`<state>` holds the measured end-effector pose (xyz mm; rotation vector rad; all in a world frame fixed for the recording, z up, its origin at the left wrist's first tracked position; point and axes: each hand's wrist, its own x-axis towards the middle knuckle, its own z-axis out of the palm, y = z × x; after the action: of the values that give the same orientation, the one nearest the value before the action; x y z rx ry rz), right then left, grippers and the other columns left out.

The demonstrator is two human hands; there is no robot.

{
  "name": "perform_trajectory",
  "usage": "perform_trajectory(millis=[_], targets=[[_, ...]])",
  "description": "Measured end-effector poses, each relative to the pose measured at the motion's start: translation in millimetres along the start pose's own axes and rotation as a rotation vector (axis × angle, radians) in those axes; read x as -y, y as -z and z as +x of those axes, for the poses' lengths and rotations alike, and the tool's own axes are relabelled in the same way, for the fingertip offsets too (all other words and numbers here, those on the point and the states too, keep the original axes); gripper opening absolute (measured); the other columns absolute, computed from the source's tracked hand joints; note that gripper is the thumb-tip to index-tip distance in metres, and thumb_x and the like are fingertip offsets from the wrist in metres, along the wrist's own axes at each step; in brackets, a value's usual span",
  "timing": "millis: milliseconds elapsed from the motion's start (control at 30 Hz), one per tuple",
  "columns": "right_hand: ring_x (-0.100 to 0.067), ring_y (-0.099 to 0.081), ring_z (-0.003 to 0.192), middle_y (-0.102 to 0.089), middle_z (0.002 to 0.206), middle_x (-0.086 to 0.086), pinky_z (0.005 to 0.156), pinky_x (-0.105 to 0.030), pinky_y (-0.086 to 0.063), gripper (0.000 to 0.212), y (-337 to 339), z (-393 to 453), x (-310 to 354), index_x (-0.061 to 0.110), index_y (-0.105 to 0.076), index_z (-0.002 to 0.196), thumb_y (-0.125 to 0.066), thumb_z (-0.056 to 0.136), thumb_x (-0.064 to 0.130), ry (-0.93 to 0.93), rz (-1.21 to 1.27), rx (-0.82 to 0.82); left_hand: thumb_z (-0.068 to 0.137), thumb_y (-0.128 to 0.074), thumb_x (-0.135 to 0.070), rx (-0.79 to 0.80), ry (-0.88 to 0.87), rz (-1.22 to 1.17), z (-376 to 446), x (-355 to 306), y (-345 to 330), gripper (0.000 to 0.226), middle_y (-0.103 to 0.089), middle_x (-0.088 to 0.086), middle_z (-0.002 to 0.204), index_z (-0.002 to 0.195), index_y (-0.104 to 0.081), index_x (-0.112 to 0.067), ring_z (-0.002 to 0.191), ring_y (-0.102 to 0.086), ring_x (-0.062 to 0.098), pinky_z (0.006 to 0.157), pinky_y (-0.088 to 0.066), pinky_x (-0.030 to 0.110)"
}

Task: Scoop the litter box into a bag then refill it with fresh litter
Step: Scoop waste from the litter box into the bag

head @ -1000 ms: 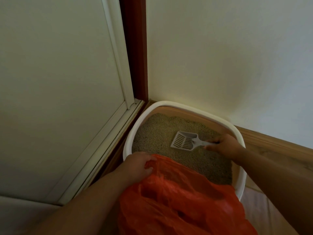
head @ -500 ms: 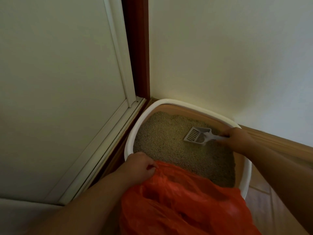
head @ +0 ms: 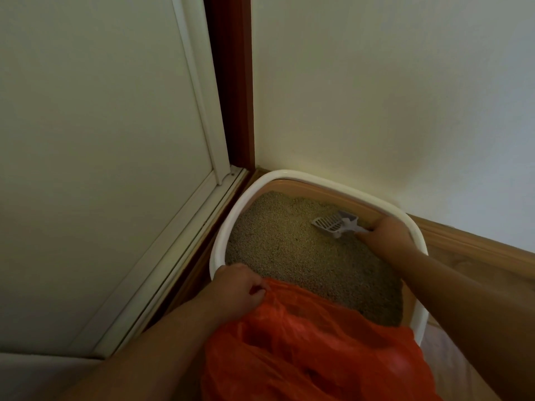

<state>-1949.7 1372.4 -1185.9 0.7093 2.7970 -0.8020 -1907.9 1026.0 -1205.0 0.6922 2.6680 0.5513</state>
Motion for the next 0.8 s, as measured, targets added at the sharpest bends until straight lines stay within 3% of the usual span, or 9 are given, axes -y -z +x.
perform_trajectory(millis=[167, 333, 467, 600, 700, 800], targets=[[-0.015, -0.050, 0.045, -0.062, 0.061, -0.006, 0.042, -0.022, -0.037, 0.029, -38, 0, 16, 0.007, -0.073, 0.080, -0.065, 0.098, 0.029, -0.046, 0.142, 0.011, 0.098, -0.058, -0.038, -0.005, -0.013, -0.018, -1, -2, 2, 0.027, -0.072, -0.016, 0.113, 0.120, -0.074, -0.037, 0.109, -0.058, 0.000, 0.105, -0.042, 0.029], [-0.014, -0.054, 0.050, -0.065, 0.068, -0.003, 0.041, -0.020, -0.036, 0.028, -77, -18, 21, 0.010, -0.074, 0.115, -0.058, 0.102, 0.029, -0.039, 0.317, -0.037, 0.097, -0.058, -0.038, -0.018, -0.016, -0.026, -1, -2, 2, 0.027, -0.072, -0.017, 0.113, 0.119, -0.074, -0.037, 0.109, -0.057, -0.001, 0.105, -0.041, 0.030], [-0.022, -0.064, 0.061, -0.070, 0.082, -0.003, 0.047, -0.030, -0.049, 0.040, -79, -29, 13, 0.016, -0.062, 0.137, -0.060, 0.101, 0.032, -0.025, 0.399, -0.030, 0.097, -0.058, -0.038, 0.002, -0.013, -0.015, -1, -1, 1, 0.027, -0.072, -0.018, 0.113, 0.119, -0.074, -0.038, 0.110, -0.056, 0.000, 0.106, -0.041, 0.031], [-0.019, -0.062, 0.059, -0.072, 0.087, -0.002, 0.049, -0.028, -0.051, 0.042, -64, -34, 4, 0.018, -0.062, 0.137, -0.064, 0.098, 0.032, -0.016, 0.455, -0.004, 0.097, -0.058, -0.037, -0.009, -0.016, -0.021, -1, -2, 1, 0.027, -0.073, -0.017, 0.111, 0.118, -0.075, -0.036, 0.108, -0.058, -0.001, 0.104, -0.043, 0.029], [-0.010, -0.056, 0.054, -0.070, 0.085, 0.000, 0.043, -0.017, -0.043, 0.040, -50, -41, -5, 0.017, -0.063, 0.135, -0.066, 0.097, 0.030, 0.036, 0.455, 0.020, 0.098, -0.058, -0.037, -0.009, -0.006, -0.013, -2, -3, 2, 0.027, -0.072, -0.016, 0.113, 0.119, -0.075, -0.036, 0.110, -0.057, -0.001, 0.104, -0.040, 0.028], [-0.005, -0.049, 0.046, -0.069, 0.075, -0.002, 0.043, -0.020, -0.039, 0.038, -40, -48, -13, 0.017, -0.067, 0.131, -0.069, 0.095, 0.030, 0.053, 0.460, 0.028, 0.098, -0.058, -0.038, -0.011, 0.000, -0.009, -2, -4, 2, 0.027, -0.072, -0.016, 0.113, 0.119, -0.075, -0.036, 0.111, -0.058, 0.000, 0.105, -0.041, 0.028]])
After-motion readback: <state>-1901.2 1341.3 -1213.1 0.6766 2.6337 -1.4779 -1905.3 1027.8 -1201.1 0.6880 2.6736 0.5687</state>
